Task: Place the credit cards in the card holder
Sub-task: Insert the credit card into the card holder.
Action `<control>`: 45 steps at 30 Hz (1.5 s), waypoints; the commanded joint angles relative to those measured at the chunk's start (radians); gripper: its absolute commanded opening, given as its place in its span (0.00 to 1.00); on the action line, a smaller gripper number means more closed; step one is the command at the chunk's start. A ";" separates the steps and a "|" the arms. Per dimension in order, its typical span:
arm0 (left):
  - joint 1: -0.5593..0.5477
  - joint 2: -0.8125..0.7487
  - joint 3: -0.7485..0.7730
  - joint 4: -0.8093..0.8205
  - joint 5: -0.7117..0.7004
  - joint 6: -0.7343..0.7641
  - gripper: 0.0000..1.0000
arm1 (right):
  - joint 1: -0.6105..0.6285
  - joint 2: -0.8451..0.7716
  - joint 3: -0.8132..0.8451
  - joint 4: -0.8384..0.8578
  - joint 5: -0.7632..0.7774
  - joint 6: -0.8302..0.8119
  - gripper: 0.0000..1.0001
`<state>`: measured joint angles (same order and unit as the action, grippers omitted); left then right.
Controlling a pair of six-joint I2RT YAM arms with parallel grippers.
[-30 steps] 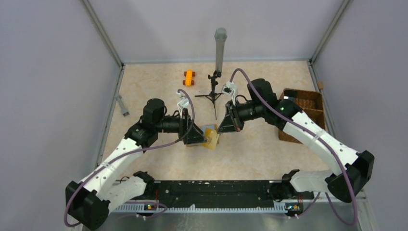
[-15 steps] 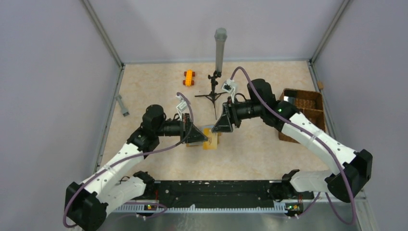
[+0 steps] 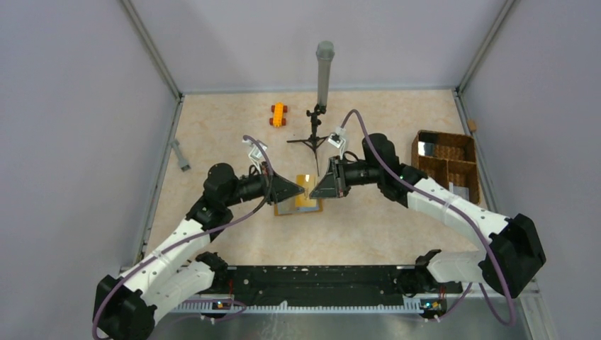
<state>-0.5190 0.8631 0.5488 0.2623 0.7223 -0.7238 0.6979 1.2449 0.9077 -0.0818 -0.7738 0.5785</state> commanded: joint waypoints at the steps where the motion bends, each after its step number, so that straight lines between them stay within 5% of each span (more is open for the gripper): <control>1: -0.001 -0.026 -0.011 0.029 -0.070 -0.009 0.00 | 0.006 -0.023 -0.023 0.163 0.021 0.080 0.00; 2: -0.001 -0.027 -0.005 -0.006 -0.092 -0.001 0.02 | 0.006 -0.025 -0.029 0.165 0.039 0.084 0.00; 5: 0.004 -0.029 0.005 -0.151 -0.220 0.040 0.54 | 0.006 -0.022 -0.050 0.138 0.149 0.093 0.00; 7: 0.019 -0.020 -0.009 -0.228 -0.343 0.053 0.80 | 0.006 0.010 -0.048 0.062 0.264 0.091 0.00; 10: 0.070 0.021 -0.048 -0.273 -0.427 0.023 0.91 | 0.006 0.100 -0.043 -0.012 0.371 0.100 0.00; 18: 0.235 0.129 -0.146 -0.273 -0.418 -0.038 0.92 | 0.012 0.299 -0.086 0.178 0.384 0.191 0.00; 33: 0.252 0.344 -0.107 -0.232 -0.441 -0.001 0.60 | 0.016 0.476 -0.036 0.300 0.338 0.197 0.00; 45: 0.252 0.397 -0.099 -0.192 -0.426 0.006 0.52 | 0.015 0.481 -0.032 0.357 0.298 0.210 0.00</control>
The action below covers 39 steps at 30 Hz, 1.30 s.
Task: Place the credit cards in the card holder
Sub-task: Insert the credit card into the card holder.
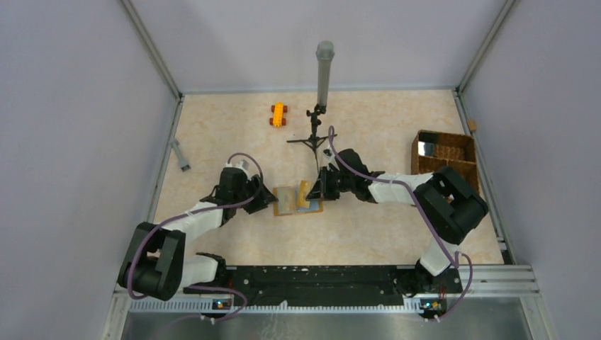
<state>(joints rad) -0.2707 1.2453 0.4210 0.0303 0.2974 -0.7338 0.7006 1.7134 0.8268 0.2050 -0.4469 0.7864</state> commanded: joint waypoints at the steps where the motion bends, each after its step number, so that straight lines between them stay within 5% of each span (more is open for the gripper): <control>1: 0.004 0.019 0.029 0.041 -0.001 0.017 0.51 | 0.013 0.017 0.049 0.073 -0.032 0.002 0.00; 39: 0.004 0.088 0.021 0.083 0.033 0.008 0.31 | 0.028 0.183 0.095 0.006 -0.085 0.064 0.00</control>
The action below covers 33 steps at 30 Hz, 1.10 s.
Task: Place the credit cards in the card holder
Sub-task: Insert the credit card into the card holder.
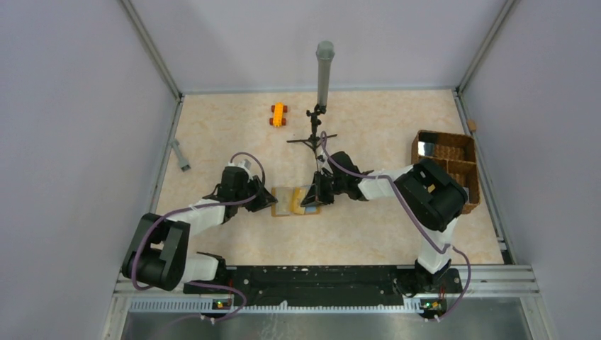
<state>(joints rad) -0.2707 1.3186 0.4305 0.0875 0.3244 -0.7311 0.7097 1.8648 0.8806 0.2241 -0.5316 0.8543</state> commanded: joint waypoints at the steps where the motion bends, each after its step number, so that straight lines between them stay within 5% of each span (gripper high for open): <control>1: 0.004 0.013 0.011 0.026 0.007 0.006 0.31 | 0.021 0.036 0.046 -0.016 -0.003 -0.004 0.00; 33: 0.004 0.016 0.011 0.034 0.011 0.001 0.23 | 0.034 0.130 0.060 -0.116 0.036 0.117 0.00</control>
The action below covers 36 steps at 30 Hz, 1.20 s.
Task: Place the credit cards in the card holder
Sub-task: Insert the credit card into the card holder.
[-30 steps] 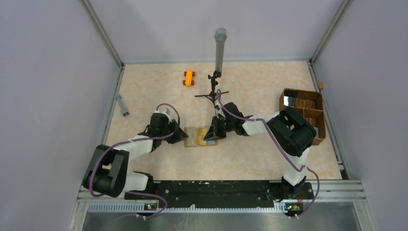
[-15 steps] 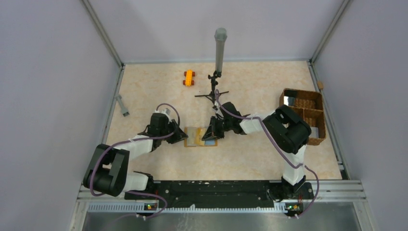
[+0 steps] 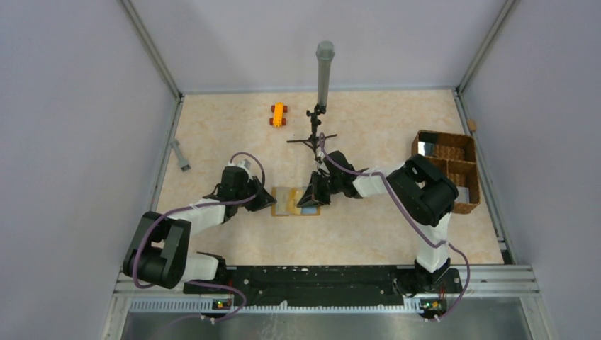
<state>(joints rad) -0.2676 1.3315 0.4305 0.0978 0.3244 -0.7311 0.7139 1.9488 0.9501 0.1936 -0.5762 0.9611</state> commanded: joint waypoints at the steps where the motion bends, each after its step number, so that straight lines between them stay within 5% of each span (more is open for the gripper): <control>1: 0.001 0.003 0.011 0.025 0.013 0.002 0.23 | 0.031 0.049 -0.005 -0.095 0.086 0.013 0.00; 14: 0.001 0.009 0.022 0.052 0.091 0.063 0.23 | 0.035 0.109 0.114 -0.220 0.119 -0.025 0.01; 24: 0.001 0.018 0.024 0.025 0.045 0.052 0.23 | 0.039 0.054 0.191 -0.371 0.234 -0.132 0.31; 36: 0.001 0.020 0.031 0.025 0.044 0.050 0.23 | 0.069 -0.012 0.329 -0.580 0.369 -0.301 0.44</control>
<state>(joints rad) -0.2634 1.3380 0.4320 0.1051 0.3527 -0.6823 0.7624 1.9560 1.2251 -0.2493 -0.3573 0.7689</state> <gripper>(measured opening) 0.230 0.436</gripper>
